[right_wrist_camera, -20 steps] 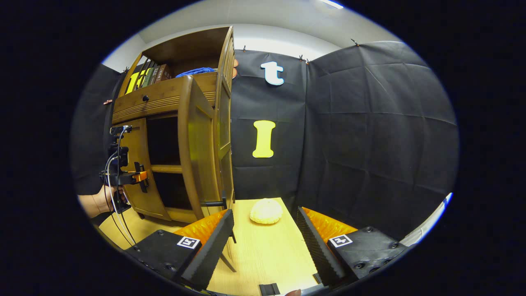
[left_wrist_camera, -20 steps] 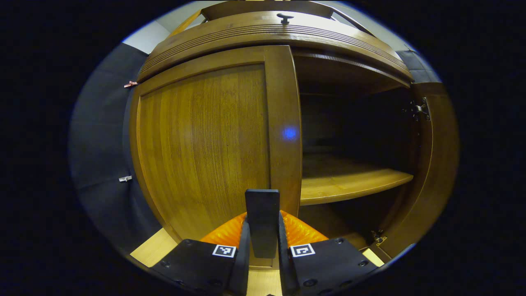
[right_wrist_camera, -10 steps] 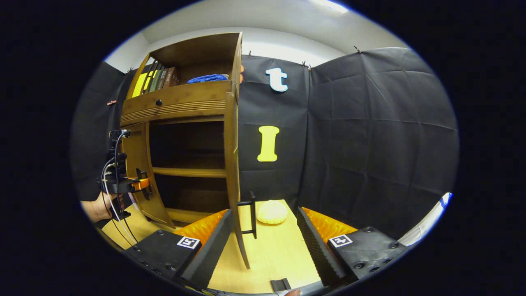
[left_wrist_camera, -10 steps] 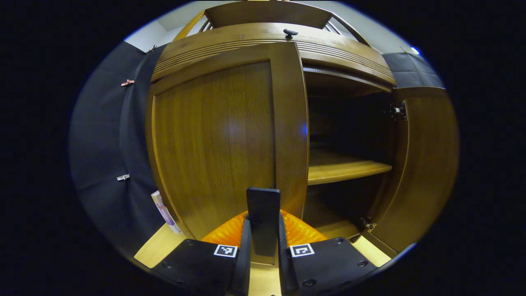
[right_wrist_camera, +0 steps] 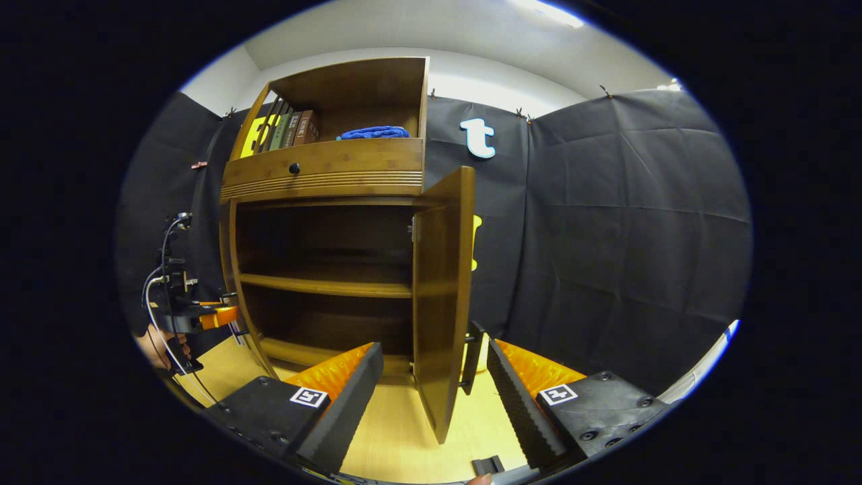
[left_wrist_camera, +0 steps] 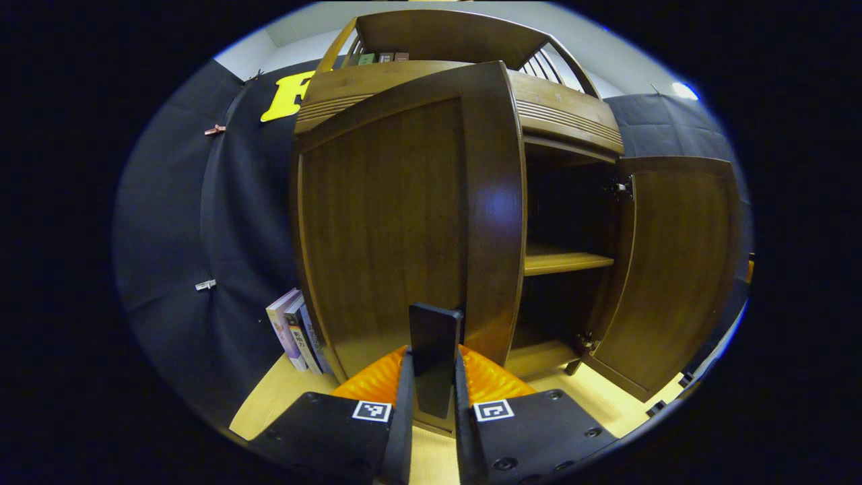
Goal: Open the right door of the double-door shoe cabinet with the right hand, and open the left door with the left hand.
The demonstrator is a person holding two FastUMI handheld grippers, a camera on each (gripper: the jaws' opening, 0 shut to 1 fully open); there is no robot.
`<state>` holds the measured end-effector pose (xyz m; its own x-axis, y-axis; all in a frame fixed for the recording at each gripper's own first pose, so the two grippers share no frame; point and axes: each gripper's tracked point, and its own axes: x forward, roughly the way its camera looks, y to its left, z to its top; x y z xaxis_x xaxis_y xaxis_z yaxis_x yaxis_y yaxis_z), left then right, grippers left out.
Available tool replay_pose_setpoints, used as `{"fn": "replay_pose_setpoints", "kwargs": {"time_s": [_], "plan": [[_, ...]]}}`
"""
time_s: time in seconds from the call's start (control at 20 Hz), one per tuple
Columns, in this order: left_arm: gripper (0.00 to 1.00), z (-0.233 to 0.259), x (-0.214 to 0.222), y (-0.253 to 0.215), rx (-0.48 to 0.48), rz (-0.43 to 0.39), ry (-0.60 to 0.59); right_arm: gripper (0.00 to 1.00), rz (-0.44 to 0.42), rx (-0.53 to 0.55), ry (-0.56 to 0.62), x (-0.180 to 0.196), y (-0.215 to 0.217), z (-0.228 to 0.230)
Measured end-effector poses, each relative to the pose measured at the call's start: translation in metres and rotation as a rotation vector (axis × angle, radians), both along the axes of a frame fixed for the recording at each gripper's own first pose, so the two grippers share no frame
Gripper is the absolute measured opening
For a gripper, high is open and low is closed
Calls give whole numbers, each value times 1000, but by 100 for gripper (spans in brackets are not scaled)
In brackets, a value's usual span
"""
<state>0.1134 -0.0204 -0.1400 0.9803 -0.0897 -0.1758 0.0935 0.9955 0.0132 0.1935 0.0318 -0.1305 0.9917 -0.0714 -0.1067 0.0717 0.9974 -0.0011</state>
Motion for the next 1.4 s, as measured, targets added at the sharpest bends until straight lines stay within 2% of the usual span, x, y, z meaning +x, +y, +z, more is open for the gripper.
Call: {"fn": "replay_pose_setpoints", "kwargs": {"time_s": [0.45,0.5,0.55,0.7,0.9,0.95,1.05,1.15,1.3,1.4], "plan": [[26,-10,-62,67,-17,14,-12,96,44,72,1,2,42,-2],[25,-10,-66,75,-21,19,-14,98,53,76,2,4,47,-2],[25,-11,-70,83,-27,25,-14,95,65,80,2,4,51,-2],[22,-10,-79,105,-49,32,-19,95,93,83,1,2,64,-2],[18,-15,-90,127,-68,17,-14,100,127,80,11,2,79,-5],[17,-17,-94,131,-71,16,-16,98,132,80,15,3,83,-5],[15,-17,-96,142,-70,21,-22,98,140,86,23,2,87,-5],[18,-18,-96,154,-74,35,-25,100,145,94,28,2,92,-6],[15,-18,-96,175,-84,65,-29,100,159,96,36,3,97,-7],[13,-17,-95,181,-109,50,-33,98,168,90,36,2,100,-7]]}}
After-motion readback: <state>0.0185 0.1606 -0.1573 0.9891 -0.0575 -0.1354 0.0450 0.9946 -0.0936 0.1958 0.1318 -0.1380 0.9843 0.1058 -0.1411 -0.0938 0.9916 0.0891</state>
